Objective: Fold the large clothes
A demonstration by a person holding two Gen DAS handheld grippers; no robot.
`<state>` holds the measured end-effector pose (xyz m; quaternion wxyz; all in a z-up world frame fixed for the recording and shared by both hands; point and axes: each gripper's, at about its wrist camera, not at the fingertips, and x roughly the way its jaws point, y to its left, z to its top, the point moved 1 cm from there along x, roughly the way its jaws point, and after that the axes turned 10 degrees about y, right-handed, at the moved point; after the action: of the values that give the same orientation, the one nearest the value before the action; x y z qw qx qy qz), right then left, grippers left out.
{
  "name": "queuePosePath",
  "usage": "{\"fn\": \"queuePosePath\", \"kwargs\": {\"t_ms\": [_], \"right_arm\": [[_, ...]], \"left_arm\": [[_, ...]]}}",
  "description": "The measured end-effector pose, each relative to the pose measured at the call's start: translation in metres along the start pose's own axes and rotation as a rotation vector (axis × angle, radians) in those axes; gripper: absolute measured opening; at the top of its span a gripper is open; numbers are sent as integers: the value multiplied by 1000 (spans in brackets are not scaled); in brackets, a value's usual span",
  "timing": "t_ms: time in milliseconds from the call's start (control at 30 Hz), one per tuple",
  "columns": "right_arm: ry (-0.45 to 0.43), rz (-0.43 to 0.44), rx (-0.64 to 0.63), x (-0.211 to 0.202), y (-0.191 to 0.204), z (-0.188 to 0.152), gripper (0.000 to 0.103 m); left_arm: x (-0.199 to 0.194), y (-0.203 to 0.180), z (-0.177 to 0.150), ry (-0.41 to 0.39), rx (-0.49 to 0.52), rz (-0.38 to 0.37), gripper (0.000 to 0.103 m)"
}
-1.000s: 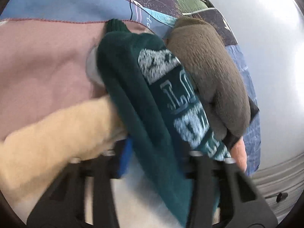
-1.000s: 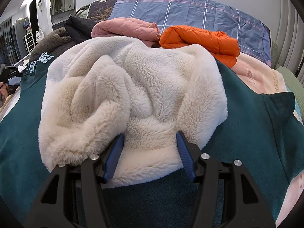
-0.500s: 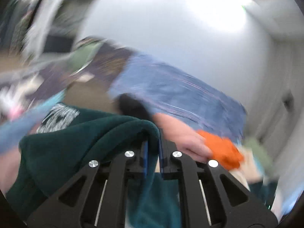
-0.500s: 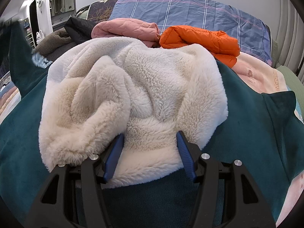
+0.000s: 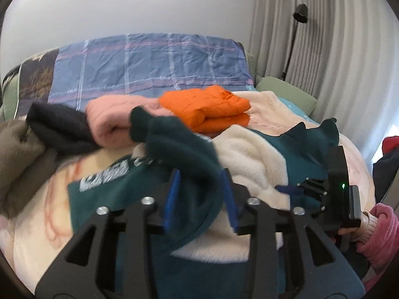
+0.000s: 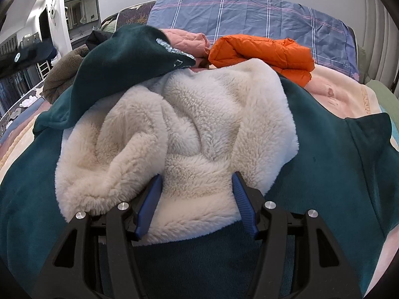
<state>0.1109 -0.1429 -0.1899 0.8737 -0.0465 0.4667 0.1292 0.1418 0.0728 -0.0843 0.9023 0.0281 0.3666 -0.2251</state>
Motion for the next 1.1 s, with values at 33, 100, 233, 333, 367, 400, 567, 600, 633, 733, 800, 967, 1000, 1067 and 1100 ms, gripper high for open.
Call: {"fn": "queuePosePath", "kwargs": {"t_ms": [33,100,233,333,367,400,567,600,633,733,800,967,1000,1067,1100], "right_arm": [[0,2,1,-1,0,0,60],[2,6,2,-4,0,2,60],[-11,-16,19,-30,3,15,60],[-107,-33,29,-67,14,50,68],[-141,-29,13,-78,23,64,72],[-162,-30,-16,-85,35,78,74],[-130,-168,-252,-56,119,118,80],[-114,-212,-293,-39,136,122,80],[-100,-235,-314,-27,145,125,80],[-77,-333,-343,13,166,140,74],[-75,-401,-315,26,161,148,51],[-103,-209,54,-13,75,146,14],[-120,-169,104,-24,62,139,11],[-139,-39,258,-53,21,107,11],[-131,4,316,-59,7,93,14]], "left_arm": [[-5,7,-7,3,-10,10,42],[-6,23,-18,20,-34,28,48],[-13,42,-42,40,-75,45,51],[-4,50,-46,56,-94,47,53],[-1,52,-47,64,-100,51,53],[7,52,-48,76,-107,65,53],[33,59,-73,99,-140,167,62],[34,65,-77,97,-172,160,62],[31,72,-79,88,-211,153,62],[19,98,-85,38,-347,134,62],[20,113,-91,45,-417,86,62],[23,121,-95,51,-458,36,61],[23,120,-95,51,-454,35,61],[25,119,-95,55,-452,36,61],[25,119,-95,54,-452,36,61]]}}
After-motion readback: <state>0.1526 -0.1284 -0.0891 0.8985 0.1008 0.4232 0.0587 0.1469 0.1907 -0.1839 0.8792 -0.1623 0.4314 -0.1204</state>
